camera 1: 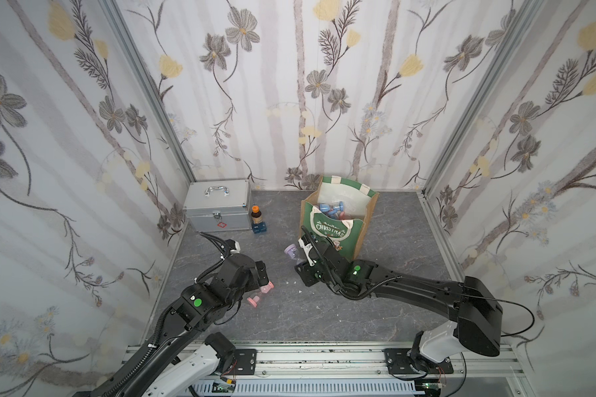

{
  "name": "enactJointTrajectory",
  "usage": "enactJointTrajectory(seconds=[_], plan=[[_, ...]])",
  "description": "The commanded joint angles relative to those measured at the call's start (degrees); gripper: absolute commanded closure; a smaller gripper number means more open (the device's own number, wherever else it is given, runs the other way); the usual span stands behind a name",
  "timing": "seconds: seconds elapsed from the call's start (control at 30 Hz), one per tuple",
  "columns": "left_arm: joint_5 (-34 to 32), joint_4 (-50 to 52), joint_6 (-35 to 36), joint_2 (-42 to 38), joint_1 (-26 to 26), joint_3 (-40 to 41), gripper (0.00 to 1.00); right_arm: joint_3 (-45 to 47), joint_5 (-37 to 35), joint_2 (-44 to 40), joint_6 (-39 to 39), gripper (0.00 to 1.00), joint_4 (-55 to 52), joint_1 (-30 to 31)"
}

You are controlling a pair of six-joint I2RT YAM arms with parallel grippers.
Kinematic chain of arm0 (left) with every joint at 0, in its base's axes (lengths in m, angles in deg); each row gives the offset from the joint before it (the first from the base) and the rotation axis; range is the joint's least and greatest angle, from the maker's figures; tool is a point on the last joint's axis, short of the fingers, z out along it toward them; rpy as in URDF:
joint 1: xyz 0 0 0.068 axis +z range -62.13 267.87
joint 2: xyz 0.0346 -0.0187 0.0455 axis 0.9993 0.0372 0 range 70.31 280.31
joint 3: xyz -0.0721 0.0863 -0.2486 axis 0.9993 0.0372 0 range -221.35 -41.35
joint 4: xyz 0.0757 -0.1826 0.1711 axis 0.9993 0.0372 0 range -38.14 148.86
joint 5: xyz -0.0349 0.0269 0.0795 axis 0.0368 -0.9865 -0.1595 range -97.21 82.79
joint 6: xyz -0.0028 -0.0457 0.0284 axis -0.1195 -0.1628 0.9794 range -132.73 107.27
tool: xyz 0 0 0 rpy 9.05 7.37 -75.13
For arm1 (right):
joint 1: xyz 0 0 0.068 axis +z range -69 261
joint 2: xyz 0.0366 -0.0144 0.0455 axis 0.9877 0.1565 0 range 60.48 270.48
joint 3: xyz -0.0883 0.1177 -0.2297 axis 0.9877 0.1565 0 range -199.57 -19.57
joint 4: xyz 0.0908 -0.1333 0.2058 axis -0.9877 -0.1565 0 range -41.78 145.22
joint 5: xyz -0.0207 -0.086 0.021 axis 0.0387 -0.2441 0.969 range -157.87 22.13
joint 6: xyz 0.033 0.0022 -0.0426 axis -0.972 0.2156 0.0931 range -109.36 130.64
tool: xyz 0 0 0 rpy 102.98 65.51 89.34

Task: Put the hourglass into the canvas bag
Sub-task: Pick up the hourglass from the center of the board, then place the hourglass in the canvas bag.

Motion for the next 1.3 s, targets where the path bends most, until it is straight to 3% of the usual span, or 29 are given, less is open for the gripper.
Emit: enactJointTrajectory(seconds=[0.0,0.2,0.37,0.67,0.97,1.27], plan=[[-0.37,-4.55,1.81,1.06,0.09,-1.12,0.0,-2.35,-2.08,-3.14,1.38,0.76,-2.39,-2.49],[1.93,-9.04,4.09,5.2,0.1,-3.83,0.0,-7.41,-3.46,-8.98,4.65,0.77,-4.96,-10.71],[4.09,-12.02,5.92,9.31,0.1,-5.59,0.0,-12.98,-5.58,-8.25,7.4,0.76,-7.56,-17.0],[7.32,-15.17,8.01,14.32,0.17,-7.36,0.0,-25.13,-4.25,4.24,10.89,0.76,-10.91,-26.09],[10.51,-17.5,9.26,17.45,0.1,-7.93,0.0,-35.95,-0.83,18.22,12.91,0.76,-14.71,-30.48],[11.09,-17.31,10.23,18.76,0.11,-7.96,0.0,-38.14,0.06,26.84,13.66,0.73,-16.18,-31.31]])
